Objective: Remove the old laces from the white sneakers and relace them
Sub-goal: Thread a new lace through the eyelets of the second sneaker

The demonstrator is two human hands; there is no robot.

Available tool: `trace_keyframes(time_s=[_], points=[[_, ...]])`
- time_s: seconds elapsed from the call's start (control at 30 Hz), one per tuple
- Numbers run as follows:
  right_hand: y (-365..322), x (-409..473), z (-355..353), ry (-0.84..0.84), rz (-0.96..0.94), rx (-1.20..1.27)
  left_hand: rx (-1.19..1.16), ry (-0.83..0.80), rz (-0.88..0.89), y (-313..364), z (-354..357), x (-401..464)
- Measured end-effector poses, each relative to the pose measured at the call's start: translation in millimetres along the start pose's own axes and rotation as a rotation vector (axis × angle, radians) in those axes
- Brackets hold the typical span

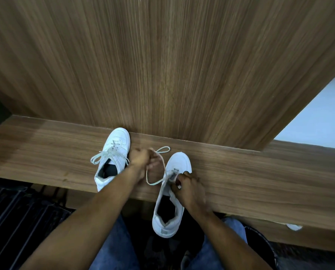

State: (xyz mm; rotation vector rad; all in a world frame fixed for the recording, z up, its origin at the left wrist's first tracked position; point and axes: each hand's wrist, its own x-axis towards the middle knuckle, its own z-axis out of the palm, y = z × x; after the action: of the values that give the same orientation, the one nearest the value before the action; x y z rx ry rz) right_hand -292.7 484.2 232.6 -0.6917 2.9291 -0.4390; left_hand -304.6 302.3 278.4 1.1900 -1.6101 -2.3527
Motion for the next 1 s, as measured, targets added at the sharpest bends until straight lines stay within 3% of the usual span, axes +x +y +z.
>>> trace_keyframes(time_s=[0.1, 0.17, 0.23, 0.3, 0.47, 0.67, 1.0], points=[[0, -3, 2, -0.038, 0.036, 0.006, -0.403, 0.062, 0.025, 39, -15, 14], [0, -4, 2, -0.034, 0.068, 0.056, -0.523, 0.109, 0.056, 54, -21, 17], [-1, -4, 2, -0.031, 0.075, 0.068, -0.4, 0.132, 0.092, 52, -20, 14], [-2, -4, 0, -0.029, 0.084, 0.071, -0.127, 0.107, 0.089, 23, -18, 12], [-3, -5, 0, -0.033, 0.103, 0.056, 0.413, -0.136, -0.12, -61, -12, -15], [-4, -5, -4, -0.076, 0.094, 0.025, 0.531, -0.156, 0.02, -56, 6, -16], [-7, -6, -4, -0.12, 0.19, 0.087, -0.467, -0.05, 0.083, 70, 10, 0]])
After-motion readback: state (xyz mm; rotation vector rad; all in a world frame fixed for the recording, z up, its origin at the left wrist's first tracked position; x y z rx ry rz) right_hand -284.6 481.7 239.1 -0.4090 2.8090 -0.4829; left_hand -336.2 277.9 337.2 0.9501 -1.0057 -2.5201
